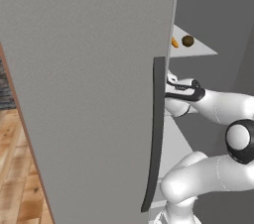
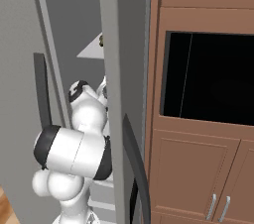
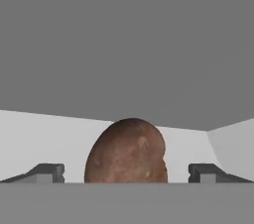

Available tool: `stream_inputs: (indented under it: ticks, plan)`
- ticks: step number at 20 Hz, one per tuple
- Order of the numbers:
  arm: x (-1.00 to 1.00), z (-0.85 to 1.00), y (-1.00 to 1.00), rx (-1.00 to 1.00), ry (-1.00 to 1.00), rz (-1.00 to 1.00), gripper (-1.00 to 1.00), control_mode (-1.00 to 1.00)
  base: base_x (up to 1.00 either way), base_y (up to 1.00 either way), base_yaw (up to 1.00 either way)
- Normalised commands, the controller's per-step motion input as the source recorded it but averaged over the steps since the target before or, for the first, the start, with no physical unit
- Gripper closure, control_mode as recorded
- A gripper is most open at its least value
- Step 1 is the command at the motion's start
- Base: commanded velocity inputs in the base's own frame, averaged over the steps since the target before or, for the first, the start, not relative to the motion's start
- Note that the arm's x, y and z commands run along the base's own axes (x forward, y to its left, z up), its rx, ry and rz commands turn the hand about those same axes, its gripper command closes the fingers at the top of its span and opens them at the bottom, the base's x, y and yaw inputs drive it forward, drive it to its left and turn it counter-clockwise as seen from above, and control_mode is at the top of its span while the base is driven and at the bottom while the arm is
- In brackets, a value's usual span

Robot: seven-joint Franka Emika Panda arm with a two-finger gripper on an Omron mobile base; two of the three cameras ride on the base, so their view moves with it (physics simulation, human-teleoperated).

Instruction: Take the carrot and potato from the second highest rack and move them to the highest rack where the mushroom and kiwi are located, to maximize freezer space. Close the freezer door after rearranging.

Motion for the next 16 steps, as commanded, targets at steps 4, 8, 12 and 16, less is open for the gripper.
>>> stream_inputs:
  ticks: [4,8,12,16]
  plan:
    - [0.22,-0.24,0.01,-0.03,0.05,0.0,-1.0,-1.0,0.0,0.0,0.0]
    - [0.38,-0.1,0.12,-0.02,0.02,0.0,-1.0,-1.0,0.0,0.0,0.0]
    - [0.14,-0.19,0.16,-0.01,0.07,0.0,1.0,-1.0,0.0,0.0,0.0]
    - [0.0,-0.32,0.12,0.0,0.11,0.0,1.0,-1.0,0.0,0.0,0.0]
